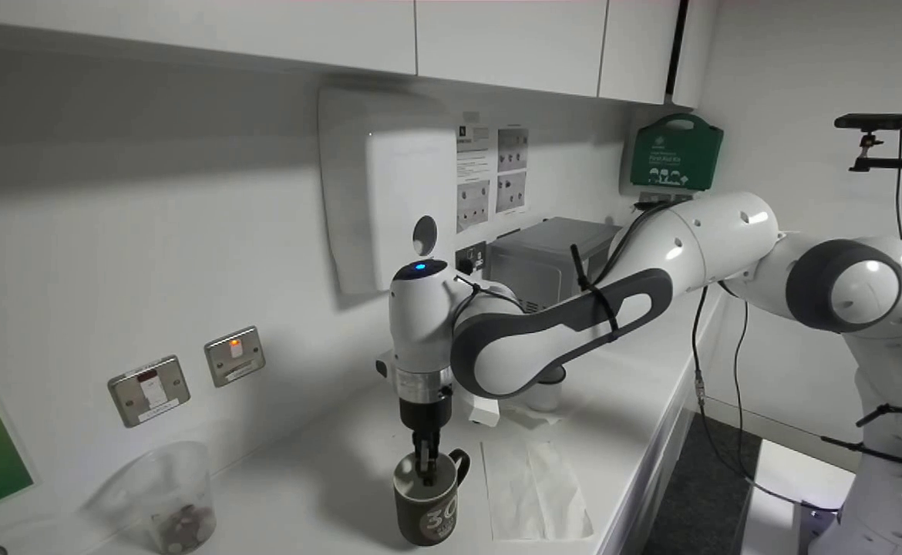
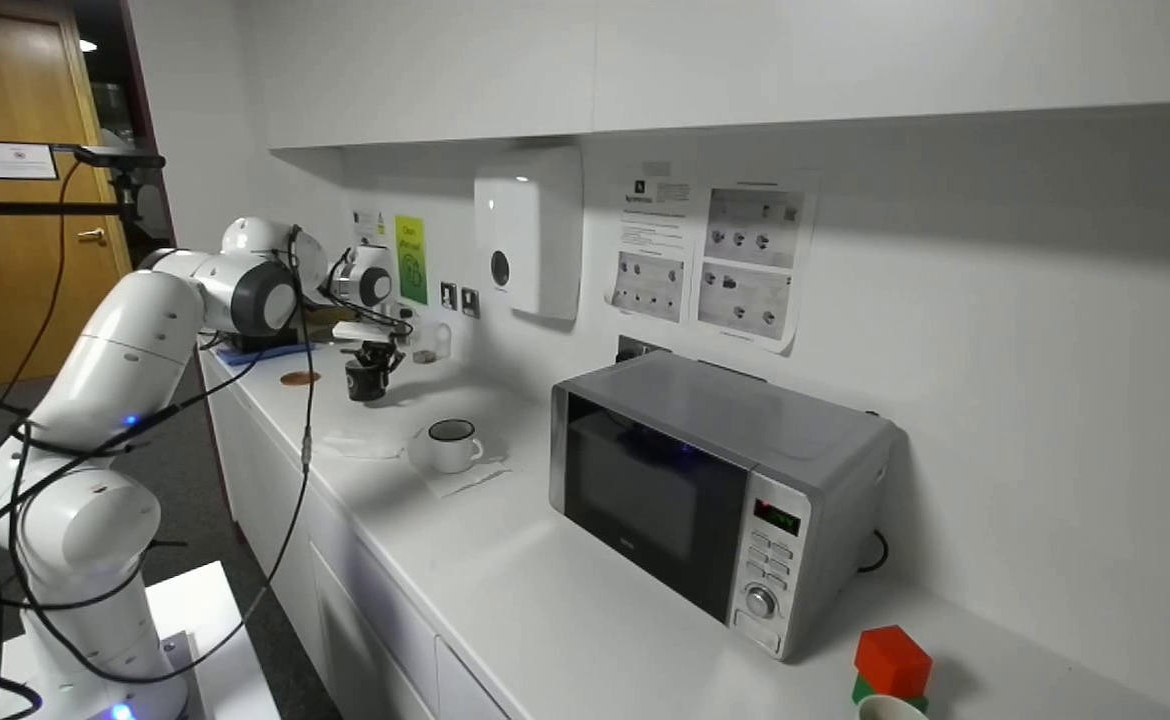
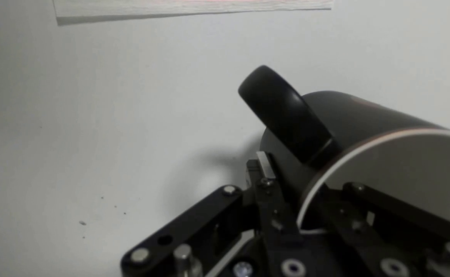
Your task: Take the two cups off the paper towels, the stack the paper towels on the counter
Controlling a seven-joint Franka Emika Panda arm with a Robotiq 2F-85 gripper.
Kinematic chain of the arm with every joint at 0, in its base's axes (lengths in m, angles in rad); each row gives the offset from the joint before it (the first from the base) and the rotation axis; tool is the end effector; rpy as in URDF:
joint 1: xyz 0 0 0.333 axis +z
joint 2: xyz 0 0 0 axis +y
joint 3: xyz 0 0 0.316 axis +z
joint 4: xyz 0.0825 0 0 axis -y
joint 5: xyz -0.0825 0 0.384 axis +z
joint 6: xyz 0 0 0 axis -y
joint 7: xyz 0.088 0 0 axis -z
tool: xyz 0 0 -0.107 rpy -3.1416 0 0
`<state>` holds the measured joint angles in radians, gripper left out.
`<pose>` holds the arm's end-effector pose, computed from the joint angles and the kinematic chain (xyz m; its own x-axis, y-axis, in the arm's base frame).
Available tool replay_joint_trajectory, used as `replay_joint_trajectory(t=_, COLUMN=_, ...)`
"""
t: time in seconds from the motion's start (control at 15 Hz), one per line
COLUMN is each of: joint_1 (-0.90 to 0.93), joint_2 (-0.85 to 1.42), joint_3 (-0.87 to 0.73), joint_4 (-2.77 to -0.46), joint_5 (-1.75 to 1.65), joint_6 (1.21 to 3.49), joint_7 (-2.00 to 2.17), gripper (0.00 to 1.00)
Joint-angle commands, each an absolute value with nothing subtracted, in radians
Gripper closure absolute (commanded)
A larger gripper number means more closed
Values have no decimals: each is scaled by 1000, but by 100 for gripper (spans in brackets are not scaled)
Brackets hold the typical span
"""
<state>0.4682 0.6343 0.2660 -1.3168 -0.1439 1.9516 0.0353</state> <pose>0.5750 0.4477 0.3767 0.7650 0.6437 0.0213 0.6440 -0.7647 -0.0225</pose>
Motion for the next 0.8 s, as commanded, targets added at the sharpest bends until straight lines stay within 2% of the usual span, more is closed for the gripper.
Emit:
replay_joint_trajectory(t=0.0, joint_1=464, joint_2=675, joint_3=261, joint_4=-1236, joint_5=-119, joint_6=1885, joint_7=-20, gripper=98)
replay_joint_trajectory(t=0.27, joint_1=465, joint_2=703, joint_3=254, joint_4=-1203, joint_5=-119, joint_6=1856, joint_7=-33, gripper=98)
replay_joint_trajectory(t=0.33, joint_1=464, joint_2=706, joint_3=254, joint_4=-1197, joint_5=-117, joint_6=1850, joint_7=-34, gripper=68)
replay_joint_trajectory(t=0.4, joint_1=464, joint_2=712, joint_3=253, joint_4=-1187, joint_5=-117, joint_6=1842, joint_7=-33, gripper=66)
replay_joint_trajectory(t=0.73, joint_1=464, joint_2=715, joint_3=251, joint_4=-1160, joint_5=-115, joint_6=1817, joint_7=-32, gripper=30)
